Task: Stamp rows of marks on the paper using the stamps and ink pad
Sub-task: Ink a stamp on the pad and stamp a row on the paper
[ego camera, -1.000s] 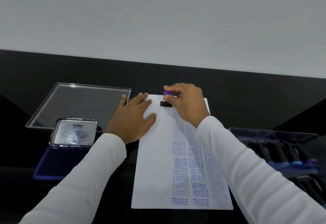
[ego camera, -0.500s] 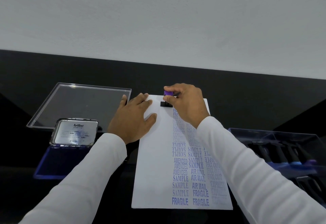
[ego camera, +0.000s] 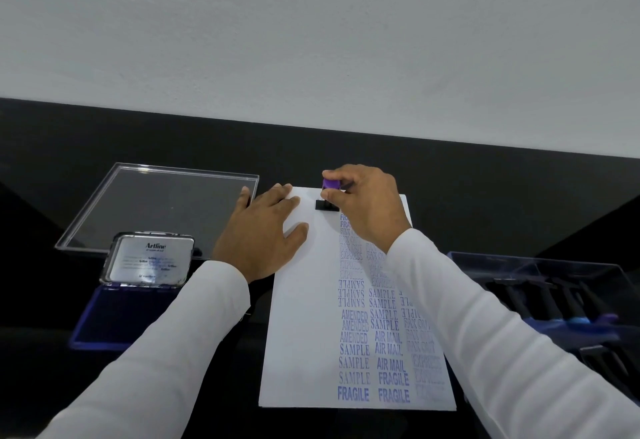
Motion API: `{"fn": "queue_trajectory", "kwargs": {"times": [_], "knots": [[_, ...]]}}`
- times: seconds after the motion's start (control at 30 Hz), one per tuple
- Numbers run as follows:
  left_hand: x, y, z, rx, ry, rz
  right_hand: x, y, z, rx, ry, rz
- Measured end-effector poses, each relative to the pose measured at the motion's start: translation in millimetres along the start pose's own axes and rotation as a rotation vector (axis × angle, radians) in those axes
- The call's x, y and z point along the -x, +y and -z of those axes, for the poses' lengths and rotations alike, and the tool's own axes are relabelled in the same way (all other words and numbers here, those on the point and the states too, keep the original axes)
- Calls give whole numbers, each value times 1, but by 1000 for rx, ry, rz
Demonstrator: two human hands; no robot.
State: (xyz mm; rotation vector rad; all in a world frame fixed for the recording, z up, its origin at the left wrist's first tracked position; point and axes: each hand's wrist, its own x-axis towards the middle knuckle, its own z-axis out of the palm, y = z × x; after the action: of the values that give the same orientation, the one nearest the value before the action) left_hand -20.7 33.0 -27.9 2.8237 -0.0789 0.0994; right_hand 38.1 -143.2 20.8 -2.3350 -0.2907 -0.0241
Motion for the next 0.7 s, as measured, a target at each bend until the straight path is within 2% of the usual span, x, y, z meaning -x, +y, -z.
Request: {"fn": "queue_trajectory", "kwargs": {"times": [0.17,0.4,0.7], "knots": [[1,-1,-1,6,11,-12,3,2,9,-135,91,-7],[2,-2,-2,30,41,-27,3,15,19,-321,327,-170],[1,-3,-3,18,32,-33,3,22,21,-334,372,-241]]}}
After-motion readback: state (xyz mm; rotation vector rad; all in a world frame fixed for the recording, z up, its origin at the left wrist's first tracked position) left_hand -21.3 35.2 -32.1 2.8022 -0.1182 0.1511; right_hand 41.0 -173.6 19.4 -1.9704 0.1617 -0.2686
